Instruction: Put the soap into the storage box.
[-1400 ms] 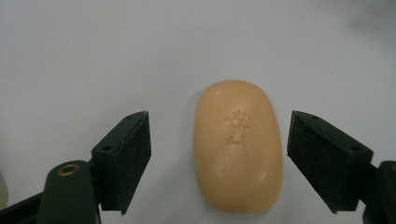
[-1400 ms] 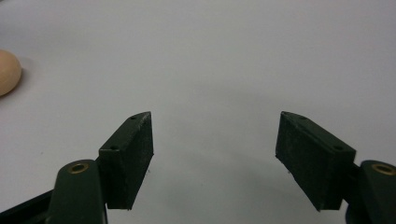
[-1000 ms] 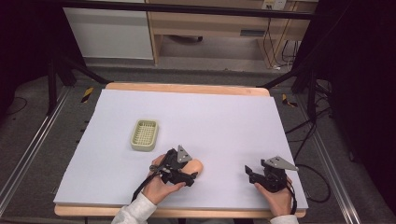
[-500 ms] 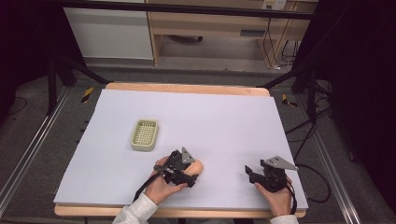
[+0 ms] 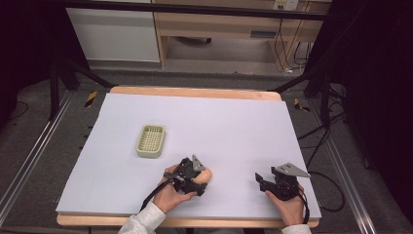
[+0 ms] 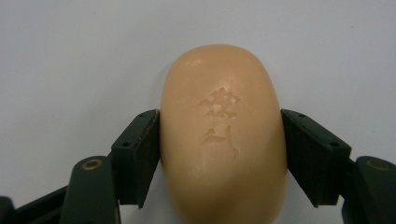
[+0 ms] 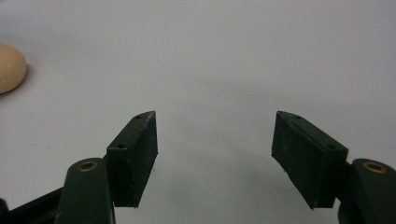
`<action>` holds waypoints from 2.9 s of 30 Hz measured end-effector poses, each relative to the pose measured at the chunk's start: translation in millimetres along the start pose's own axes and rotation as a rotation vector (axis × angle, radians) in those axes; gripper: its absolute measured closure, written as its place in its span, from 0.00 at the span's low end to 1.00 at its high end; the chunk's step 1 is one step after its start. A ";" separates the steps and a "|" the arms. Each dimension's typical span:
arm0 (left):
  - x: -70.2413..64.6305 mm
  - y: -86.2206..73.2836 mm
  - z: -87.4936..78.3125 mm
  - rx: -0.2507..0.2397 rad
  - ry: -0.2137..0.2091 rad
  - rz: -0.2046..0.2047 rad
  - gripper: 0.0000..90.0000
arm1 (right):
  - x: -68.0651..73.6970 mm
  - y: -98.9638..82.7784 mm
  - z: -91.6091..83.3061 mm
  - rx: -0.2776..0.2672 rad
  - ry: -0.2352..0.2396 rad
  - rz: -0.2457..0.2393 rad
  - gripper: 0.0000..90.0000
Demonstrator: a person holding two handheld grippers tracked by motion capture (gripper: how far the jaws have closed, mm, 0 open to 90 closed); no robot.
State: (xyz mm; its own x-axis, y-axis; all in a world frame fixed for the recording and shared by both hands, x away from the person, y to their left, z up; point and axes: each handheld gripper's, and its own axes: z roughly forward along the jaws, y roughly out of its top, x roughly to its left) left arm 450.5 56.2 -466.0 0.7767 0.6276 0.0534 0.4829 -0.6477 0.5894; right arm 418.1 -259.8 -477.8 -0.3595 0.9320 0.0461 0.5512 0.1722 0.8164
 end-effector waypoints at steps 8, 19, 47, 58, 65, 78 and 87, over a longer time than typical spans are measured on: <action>-0.4 0.3 1.5 0.006 0.001 -0.002 0.34 | 0.2 -0.4 1.9 0.007 0.000 -0.004 0.35; -1.9 1.3 -2.6 0.016 0.014 0.007 0.35 | -0.9 -0.9 -0.5 0.003 0.011 0.008 0.35; 11.6 -2.8 -44.9 -0.054 0.017 -0.038 0.35 | -1.1 -1.6 -2.4 -0.007 0.008 0.001 0.34; 25.8 -7.0 -60.6 -0.070 0.048 -0.068 0.35 | -1.5 -1.8 -2.8 -0.010 0.006 -0.003 0.34; 32.2 -10.4 -66.8 -0.076 0.064 -0.077 0.35 | -1.3 -1.7 -3.5 -0.009 0.009 0.002 0.34; 51.0 -15.9 -86.2 -0.107 0.105 -0.121 0.35 | -1.7 -2.3 -3.2 -0.012 0.002 -0.008 0.34; 63.9 -18.6 -96.3 -0.125 0.152 -0.157 0.35 | -1.8 -2.3 -2.9 -0.014 0.001 -0.010 0.34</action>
State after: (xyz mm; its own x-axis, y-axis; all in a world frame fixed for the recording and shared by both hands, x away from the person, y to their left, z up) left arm 452.2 150.0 -395.9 0.6216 0.7803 0.0682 0.5318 -0.4844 0.6947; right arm 415.4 -262.8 -478.1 -0.3654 0.9301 0.0385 0.5373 0.1769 0.8246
